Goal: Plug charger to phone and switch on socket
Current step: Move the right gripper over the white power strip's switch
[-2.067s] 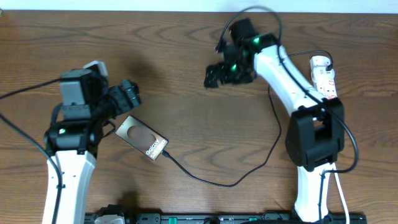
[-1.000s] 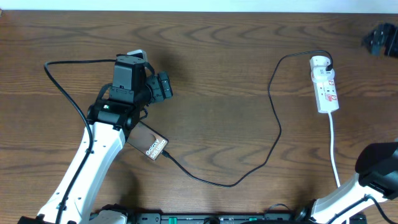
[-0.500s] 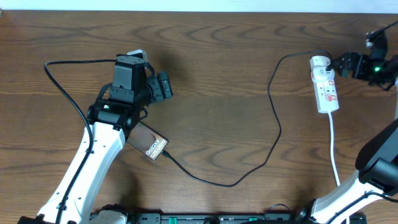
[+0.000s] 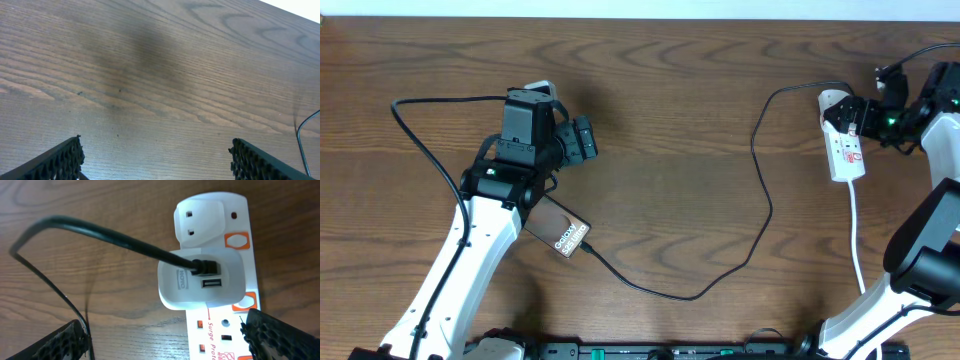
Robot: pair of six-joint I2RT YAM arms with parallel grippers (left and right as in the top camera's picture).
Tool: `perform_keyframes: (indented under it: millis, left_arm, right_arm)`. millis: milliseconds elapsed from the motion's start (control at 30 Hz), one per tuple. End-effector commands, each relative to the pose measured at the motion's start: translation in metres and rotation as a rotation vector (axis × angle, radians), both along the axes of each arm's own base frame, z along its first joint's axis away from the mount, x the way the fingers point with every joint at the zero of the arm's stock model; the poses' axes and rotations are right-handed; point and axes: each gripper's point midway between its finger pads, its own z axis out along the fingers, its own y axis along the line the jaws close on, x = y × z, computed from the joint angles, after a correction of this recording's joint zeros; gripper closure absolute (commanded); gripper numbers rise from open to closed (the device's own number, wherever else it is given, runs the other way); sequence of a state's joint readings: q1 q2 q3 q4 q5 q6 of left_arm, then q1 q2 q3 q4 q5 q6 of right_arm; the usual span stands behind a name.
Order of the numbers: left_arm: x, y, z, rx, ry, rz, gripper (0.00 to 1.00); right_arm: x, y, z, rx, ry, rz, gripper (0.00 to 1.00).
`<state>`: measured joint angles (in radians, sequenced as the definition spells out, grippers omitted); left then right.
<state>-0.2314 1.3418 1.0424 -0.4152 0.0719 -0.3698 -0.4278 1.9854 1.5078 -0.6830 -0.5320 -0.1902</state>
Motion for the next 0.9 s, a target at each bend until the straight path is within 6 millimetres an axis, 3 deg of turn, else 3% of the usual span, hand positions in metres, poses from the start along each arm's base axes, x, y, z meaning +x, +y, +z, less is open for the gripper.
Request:
perform_keyframes:
  millis: [0,367,867]
  left_arm:
    - [0.004,0.0,0.008,-0.001,-0.016,0.012,0.08]
    - [0.002,0.0,0.005,0.002,-0.001,0.012,0.09]
    - [0.001,0.001,0.004,0.004,0.004,0.012,0.08]
  right_arm:
    - [-0.001,0.003,-0.006,-0.021,0.027,-0.018,0.01]
    - [0.008,-0.011,-0.005,-0.069,0.017,-0.098,0.01]
    - [0.013,0.001,-0.013,-0.07,0.012,-0.067,0.01]
